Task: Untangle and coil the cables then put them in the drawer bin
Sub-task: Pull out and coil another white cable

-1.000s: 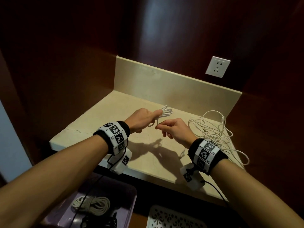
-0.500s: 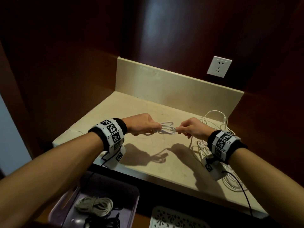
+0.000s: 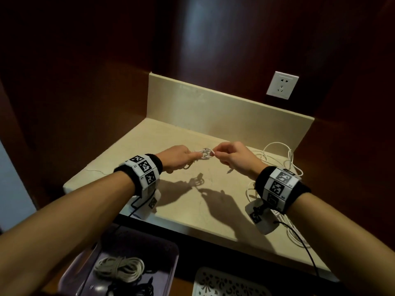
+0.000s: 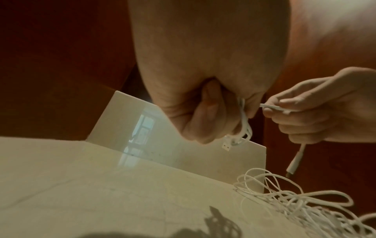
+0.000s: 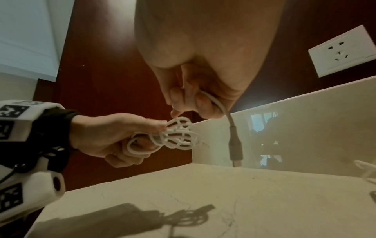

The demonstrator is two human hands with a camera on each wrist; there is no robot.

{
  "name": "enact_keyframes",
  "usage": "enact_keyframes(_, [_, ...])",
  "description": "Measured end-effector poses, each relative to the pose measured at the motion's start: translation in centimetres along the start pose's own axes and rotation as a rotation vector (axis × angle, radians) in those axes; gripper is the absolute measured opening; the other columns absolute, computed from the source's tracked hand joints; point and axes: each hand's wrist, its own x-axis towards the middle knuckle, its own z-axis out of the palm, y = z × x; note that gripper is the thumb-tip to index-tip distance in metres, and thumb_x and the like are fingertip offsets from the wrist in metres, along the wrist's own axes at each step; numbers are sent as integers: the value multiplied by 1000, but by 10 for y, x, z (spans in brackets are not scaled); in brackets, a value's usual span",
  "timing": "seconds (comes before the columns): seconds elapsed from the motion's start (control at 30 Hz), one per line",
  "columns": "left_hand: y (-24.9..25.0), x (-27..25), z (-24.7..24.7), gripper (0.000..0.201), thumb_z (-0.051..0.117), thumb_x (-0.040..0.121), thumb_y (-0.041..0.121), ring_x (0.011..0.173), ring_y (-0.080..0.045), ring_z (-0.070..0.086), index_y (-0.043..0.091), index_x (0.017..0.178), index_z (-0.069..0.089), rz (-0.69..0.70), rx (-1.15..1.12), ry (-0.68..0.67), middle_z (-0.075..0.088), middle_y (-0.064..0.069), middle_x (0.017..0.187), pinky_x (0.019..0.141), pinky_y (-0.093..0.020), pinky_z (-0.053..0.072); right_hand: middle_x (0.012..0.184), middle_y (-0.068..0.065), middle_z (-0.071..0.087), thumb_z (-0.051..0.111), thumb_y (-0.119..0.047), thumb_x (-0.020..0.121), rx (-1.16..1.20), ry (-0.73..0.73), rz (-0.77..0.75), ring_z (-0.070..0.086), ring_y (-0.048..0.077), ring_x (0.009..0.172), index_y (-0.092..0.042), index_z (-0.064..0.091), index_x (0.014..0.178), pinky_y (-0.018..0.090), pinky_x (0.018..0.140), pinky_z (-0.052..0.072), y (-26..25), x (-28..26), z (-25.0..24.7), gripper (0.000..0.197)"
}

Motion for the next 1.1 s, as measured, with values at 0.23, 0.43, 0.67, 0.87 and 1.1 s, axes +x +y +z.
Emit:
enact_keyframes(0.23, [6,1,5,66,33,93,68,42,-17,31,12,62,49,55,-216,87,36,1,52,41,-26,32,59,3,52,61,-7,93,102,-3,-90,43,13,54,-5,64,84,22,58,36,7,4,20,10])
enact_keyframes(0.43, [13,3,6,55,44,95,53,40,-17,26,9,66,56,57,-258,156,35,1,50,41,-24,27,56,-1,54,61,-16,94,77,14,-110,40,7,49,-10,69,81,22,55,33,12,4,31,17])
enact_keyframes(0.67, [13,0,-4,47,52,95,42,41,-12,19,17,56,44,120,-355,70,33,5,48,41,-20,17,59,-3,56,60,-22,95,-19,-129,-18,44,8,53,-13,75,87,21,58,38,33,-1,25,19])
enact_keyframes(0.87, [4,-7,-11,46,55,94,35,40,-11,18,16,53,46,150,-319,-88,35,5,48,41,-21,16,59,0,56,63,-30,93,-108,-147,112,48,11,56,-9,74,80,25,60,41,45,3,-2,26])
enact_keyframes(1.1, [7,-7,-3,45,60,93,31,36,-9,26,20,49,59,172,-58,-218,40,9,43,40,-22,22,53,2,45,68,-14,88,140,-57,169,41,16,49,-2,72,76,27,53,40,34,10,-11,17])
